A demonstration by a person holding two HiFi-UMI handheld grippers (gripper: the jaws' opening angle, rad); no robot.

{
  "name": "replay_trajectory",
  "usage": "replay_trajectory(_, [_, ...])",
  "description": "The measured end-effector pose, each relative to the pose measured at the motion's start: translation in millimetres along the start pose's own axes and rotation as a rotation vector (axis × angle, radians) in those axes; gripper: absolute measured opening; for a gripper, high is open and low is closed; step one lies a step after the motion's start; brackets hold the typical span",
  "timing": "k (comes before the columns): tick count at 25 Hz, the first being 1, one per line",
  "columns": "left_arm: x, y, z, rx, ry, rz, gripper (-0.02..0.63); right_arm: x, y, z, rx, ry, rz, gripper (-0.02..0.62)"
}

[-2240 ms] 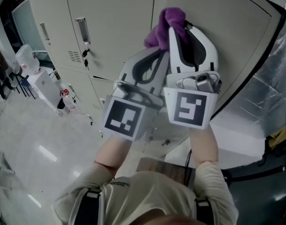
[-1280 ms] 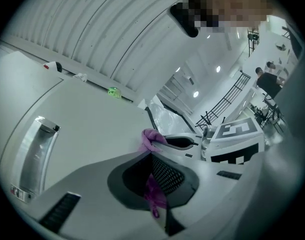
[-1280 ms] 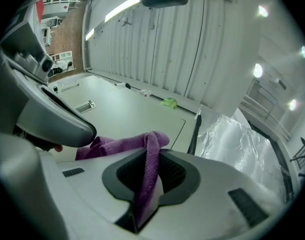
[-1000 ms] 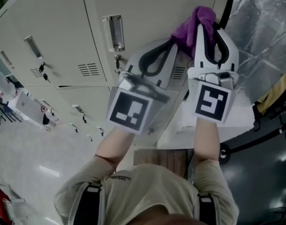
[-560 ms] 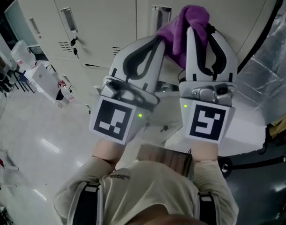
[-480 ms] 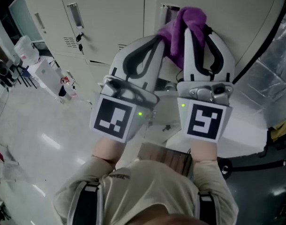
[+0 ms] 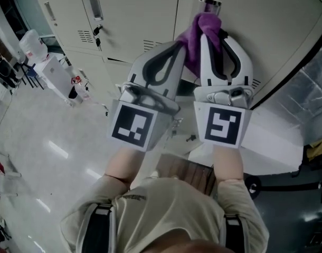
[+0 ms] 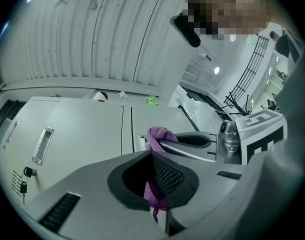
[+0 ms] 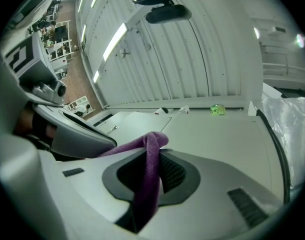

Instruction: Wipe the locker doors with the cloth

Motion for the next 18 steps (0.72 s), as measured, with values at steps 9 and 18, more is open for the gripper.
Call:
replay_trajectory(9, [23, -15, 31, -0.034, -0.066, -0.005, 0.001, -10, -34, 26, -0.035, -0.062, -0.105, 0.052])
replay_trajectory(18, [47, -15, 75, -0.059, -0.163, 0.024, 0.002, -35, -47, 62, -0.091, -0.136, -0.142, 0.052])
Point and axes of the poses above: the fingertips, and each gripper's own axes: x forward along the fingers, z to its right, y out of its top, the point moved 1 cm from there along -x, backward along the fingers, and after that the axes turned 12 degrees about x, right-handed, at the moved point
